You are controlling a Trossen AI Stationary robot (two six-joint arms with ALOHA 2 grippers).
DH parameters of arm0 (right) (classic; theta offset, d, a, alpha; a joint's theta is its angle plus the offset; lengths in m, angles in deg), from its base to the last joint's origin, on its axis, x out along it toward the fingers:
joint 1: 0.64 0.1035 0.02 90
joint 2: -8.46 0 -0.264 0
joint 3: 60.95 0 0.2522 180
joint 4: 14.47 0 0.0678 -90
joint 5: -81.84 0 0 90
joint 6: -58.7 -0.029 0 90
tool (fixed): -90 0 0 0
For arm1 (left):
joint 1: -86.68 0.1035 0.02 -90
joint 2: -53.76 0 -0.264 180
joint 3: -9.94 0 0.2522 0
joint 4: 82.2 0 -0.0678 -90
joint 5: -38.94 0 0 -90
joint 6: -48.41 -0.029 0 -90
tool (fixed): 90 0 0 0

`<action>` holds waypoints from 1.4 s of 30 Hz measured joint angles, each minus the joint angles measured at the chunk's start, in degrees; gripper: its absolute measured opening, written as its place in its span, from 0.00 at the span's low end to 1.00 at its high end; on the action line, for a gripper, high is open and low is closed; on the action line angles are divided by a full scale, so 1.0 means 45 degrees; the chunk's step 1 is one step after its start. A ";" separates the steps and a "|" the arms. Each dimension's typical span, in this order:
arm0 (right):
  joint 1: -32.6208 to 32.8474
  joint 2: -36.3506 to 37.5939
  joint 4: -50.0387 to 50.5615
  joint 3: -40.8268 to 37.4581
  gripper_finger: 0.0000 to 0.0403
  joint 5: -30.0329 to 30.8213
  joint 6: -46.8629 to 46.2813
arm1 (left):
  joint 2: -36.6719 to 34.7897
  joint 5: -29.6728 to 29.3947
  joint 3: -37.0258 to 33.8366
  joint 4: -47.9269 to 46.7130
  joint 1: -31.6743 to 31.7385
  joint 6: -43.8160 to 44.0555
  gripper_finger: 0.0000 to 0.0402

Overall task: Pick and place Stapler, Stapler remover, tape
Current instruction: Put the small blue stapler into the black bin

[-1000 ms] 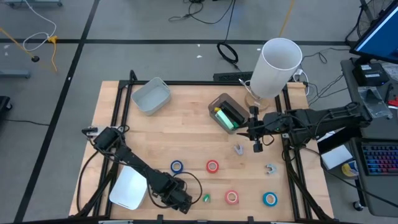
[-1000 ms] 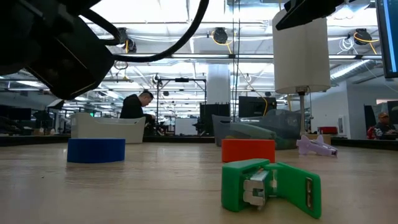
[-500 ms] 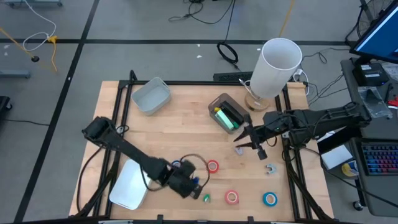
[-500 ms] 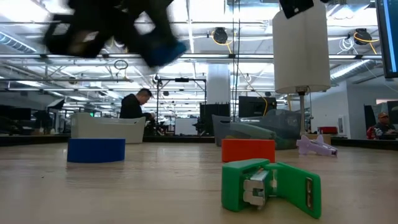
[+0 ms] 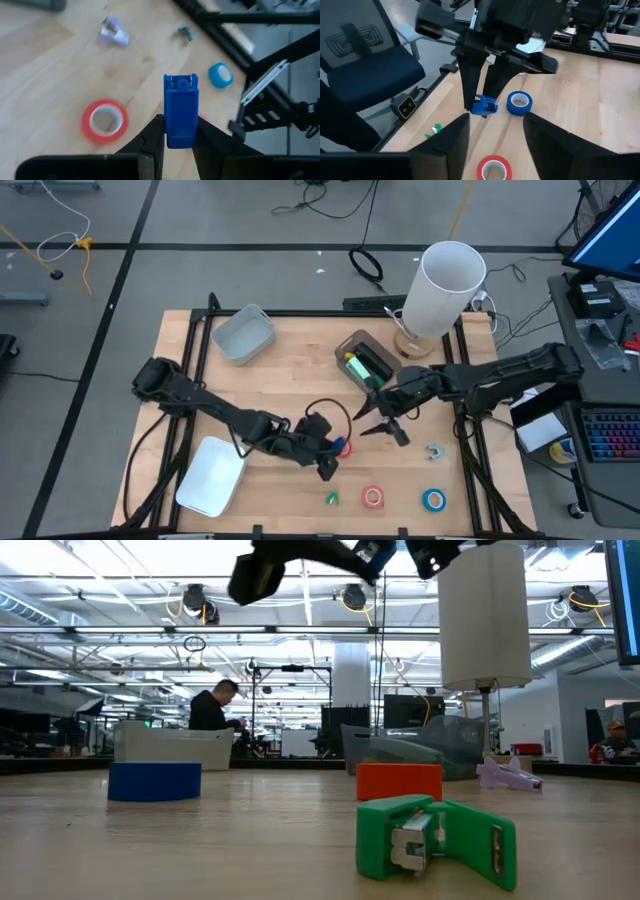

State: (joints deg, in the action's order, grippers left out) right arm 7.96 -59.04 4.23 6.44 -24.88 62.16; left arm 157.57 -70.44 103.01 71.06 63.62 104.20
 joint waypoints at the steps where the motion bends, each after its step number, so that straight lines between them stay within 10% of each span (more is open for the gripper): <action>1: 0.0000 -0.0159 -0.0157 0.0000 0.48 -0.0003 -0.0004 | -0.0001 0.0002 0.0005 0.0161 0.0063 -0.0199 0.20; 17: -0.0283 -0.1566 -0.1509 0.0000 0.61 -0.0160 -0.1310 | 0.0000 0.0195 0.0005 0.1692 0.0789 -0.2144 0.20; 42: -0.0821 -0.1672 -0.1513 0.0000 0.24 -0.1450 -0.2627 | 0.0000 0.0240 0.0005 0.2049 0.0964 -0.2682 0.20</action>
State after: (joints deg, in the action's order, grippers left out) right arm 4.27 -66.56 -2.58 6.44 -31.41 50.34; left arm 157.57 -69.37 103.03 80.28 67.96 92.13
